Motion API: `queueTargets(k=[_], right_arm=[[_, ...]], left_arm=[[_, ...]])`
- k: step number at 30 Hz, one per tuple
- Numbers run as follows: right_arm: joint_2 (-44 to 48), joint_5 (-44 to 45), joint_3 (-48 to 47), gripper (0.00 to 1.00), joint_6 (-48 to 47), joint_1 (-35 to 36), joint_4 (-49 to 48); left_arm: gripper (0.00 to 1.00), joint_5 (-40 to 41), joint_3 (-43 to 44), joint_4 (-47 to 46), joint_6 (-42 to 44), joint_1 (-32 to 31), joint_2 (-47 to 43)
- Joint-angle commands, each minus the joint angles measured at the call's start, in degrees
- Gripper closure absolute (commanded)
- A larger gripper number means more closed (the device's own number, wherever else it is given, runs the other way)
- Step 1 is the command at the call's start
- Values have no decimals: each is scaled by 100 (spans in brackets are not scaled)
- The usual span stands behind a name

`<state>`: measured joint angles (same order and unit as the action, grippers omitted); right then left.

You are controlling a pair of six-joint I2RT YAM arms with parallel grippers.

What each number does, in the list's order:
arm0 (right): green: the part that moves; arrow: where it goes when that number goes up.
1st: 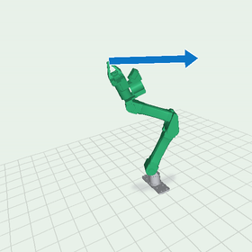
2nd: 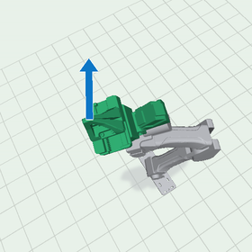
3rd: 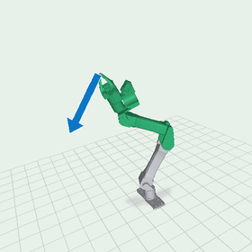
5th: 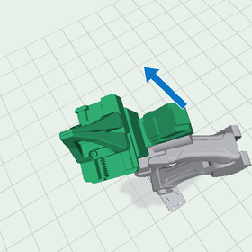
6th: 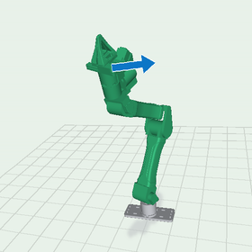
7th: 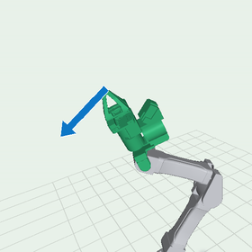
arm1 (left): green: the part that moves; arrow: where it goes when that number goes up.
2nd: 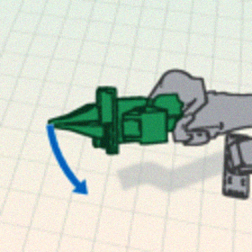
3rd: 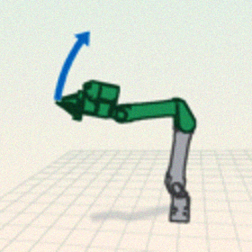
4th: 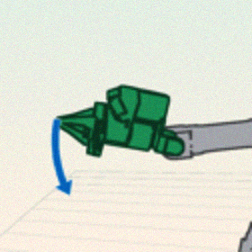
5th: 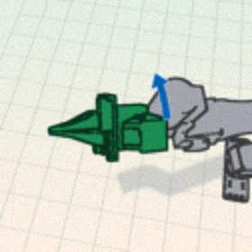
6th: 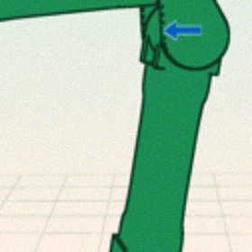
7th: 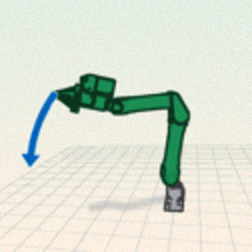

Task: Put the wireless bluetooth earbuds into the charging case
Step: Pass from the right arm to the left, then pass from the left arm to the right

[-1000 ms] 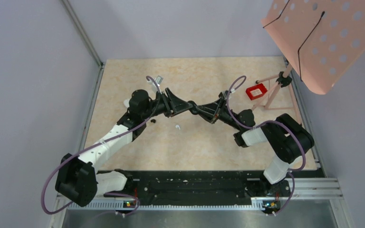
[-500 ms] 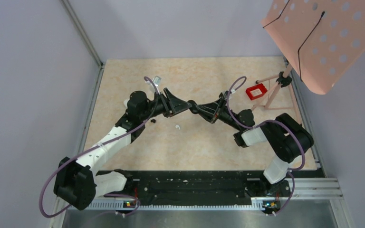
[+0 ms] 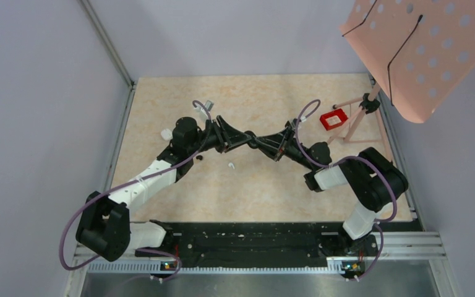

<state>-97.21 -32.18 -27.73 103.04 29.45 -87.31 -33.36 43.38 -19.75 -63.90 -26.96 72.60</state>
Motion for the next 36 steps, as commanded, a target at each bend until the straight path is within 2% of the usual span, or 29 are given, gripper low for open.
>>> queueTargets(k=[1, 4, 9, 12, 15, 18, 30, 36], right_arm=[[122, -72, -50, 100, -148, -1, -721], [122, -100, -90, 100, -157, -1, -682], [154, -78, -58, 100, -191, -1, -611], [158, 53, 57, 97, -206, -1, -624], [165, 150, 117, 79, -210, -1, -600], [165, 169, 127, 68, -246, -1, -471], [250, 137, 135, 58, -443, -1, -109], [552, 77, 85, 53, -772, 1, 406]], left_arm=[[58, 54, 66, -351, -47, -21, -20], [70, 65, 61, -399, -84, -22, -17], [100, 73, 80, -400, -88, -26, -89], [100, 19, 66, -391, -96, -24, -154], [100, -71, 84, -350, -73, -18, -233], [100, -186, 115, -286, -33, -27, -303], [100, -314, 200, 229, 283, -18, -598], [100, -403, 264, 658, 531, -10, -708]])
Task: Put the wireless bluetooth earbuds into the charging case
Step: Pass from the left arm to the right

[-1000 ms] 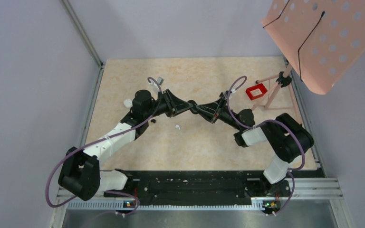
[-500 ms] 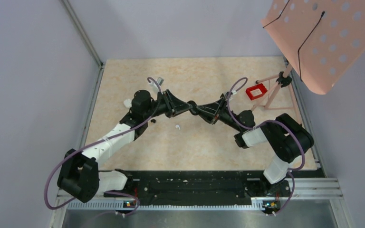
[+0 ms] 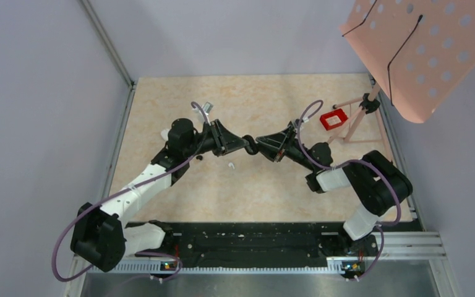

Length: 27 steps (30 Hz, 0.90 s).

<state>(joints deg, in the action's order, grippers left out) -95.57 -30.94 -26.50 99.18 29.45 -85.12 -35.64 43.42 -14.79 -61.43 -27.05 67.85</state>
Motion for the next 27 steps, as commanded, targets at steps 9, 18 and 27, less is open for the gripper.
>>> queueTargets(k=[9, 18, 27], right_arm=[[1336, -338, -447, 36, -1837, 6, 2383], [2281, 306, -1505, 23, -4755, 262, 6491], [2281, 473, -1520, 23, -5008, 298, 6917]], left_arm=[[100, -271, 411, 693, 455, 22, -395], [100, -539, 738, 976, 561, 58, -320], [100, -641, 848, 962, 544, 60, -274]])
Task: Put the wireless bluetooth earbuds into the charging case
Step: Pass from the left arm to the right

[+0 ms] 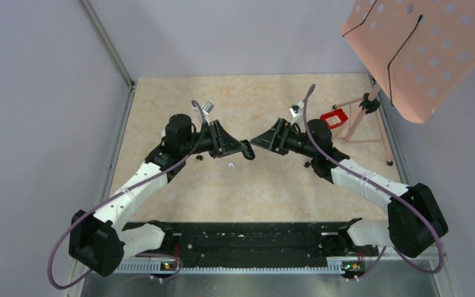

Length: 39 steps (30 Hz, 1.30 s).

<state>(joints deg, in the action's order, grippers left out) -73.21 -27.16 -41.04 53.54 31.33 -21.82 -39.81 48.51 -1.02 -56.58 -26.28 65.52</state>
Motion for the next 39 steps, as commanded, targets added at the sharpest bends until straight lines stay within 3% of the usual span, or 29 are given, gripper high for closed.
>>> queueTargets(k=[1, 16, 26, 34, 39], right_arm=[[46, 99, -63, 23, -443, 110, 585], [638, -158, -246, 23, -583, 41, 673], [825, -1040, 513, 22, 57, -100, -1132], [729, -1385, 241, 22, -416, -96, -614], [335, -1796, 319, 23, -104, -100, -1127]], left_arm=[[100, -228, 343, -417, 63, -16, -32], [100, -993, 416, -136, 700, 96, 358], [100, -1343, 554, -92, 841, 118, 523], [100, -1468, 572, -217, 760, 116, 545], [100, -1647, 621, -367, 692, 117, 603]])
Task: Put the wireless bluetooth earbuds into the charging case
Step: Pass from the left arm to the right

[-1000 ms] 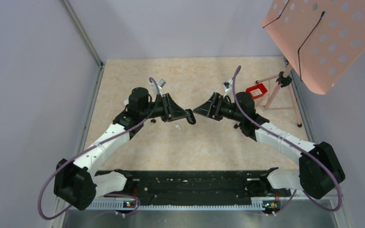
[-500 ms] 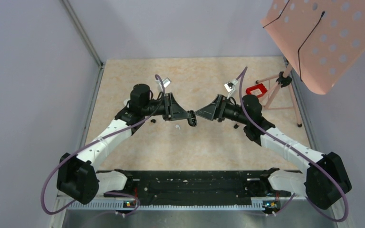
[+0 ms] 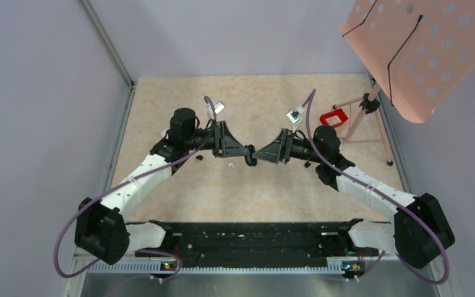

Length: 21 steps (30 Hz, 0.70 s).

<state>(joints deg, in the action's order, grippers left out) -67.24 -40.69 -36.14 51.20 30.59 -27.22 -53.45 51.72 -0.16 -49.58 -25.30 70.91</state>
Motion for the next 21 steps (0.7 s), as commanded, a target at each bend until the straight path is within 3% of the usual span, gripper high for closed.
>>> queueTargets(k=[1, 10, 16, 21], right_arm=[[-333, -508, -105, 24, 301, -27, -846], [-668, -705, 206, 42, 1187, -24, -2323], [-802, -708, 325, 59, 1494, -27, -2735], [-826, -696, 309, 79, 1455, -26, -2635]], left_arm=[[100, -333, 315, -462, 0, 17, 73], [100, -470, 338, -520, -13, 20, 98], [100, -523, 325, -537, -9, 17, 89], [100, -539, 330, -555, 1, 17, 58]])
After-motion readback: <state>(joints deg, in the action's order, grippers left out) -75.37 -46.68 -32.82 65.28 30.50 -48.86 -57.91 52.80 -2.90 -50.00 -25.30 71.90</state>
